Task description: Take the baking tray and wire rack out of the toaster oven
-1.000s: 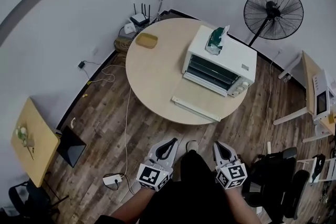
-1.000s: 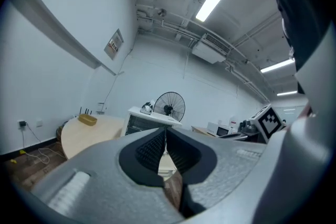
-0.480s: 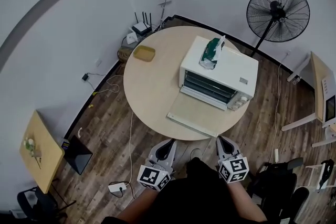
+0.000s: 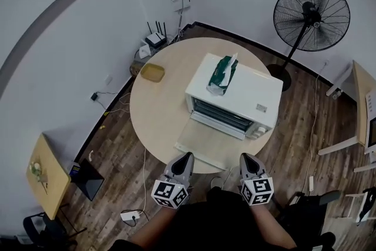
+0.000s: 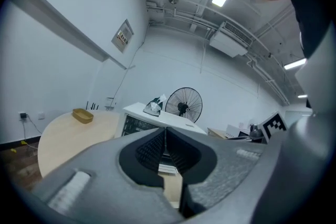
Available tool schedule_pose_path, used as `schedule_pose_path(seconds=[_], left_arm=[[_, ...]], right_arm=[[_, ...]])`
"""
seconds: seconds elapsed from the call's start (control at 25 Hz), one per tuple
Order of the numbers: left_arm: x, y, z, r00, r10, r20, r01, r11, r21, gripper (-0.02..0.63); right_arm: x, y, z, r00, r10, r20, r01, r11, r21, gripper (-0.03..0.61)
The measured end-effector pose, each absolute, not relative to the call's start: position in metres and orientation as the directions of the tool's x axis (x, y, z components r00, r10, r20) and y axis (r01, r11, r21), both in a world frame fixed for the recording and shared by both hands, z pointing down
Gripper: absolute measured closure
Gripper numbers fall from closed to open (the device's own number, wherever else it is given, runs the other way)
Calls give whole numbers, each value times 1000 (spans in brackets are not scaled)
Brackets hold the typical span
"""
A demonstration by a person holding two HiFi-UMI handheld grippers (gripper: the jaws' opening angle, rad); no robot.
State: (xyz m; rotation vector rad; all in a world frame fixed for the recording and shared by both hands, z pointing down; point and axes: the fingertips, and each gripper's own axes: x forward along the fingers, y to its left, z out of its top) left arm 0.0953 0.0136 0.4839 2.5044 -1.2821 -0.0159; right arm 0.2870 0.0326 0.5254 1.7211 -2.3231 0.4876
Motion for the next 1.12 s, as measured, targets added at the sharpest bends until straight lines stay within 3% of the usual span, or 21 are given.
schedule_pose_path(seconds=[0.36, 0.88, 1.12], left_arm=[[134, -45, 533, 510, -810, 288, -849, -421, 320, 591], [168, -132, 597, 547, -794, 264, -771, -355, 529, 591], [173, -153, 621, 485, -834, 262, -764, -258, 591, 587]], right_arm=[[317, -6, 541, -365, -861, 354, -930, 316, -189, 578], [316, -32, 551, -382, -843, 379, -924, 339, -176, 578], [311, -51, 553, -398, -832, 386, -917, 362, -166, 578]])
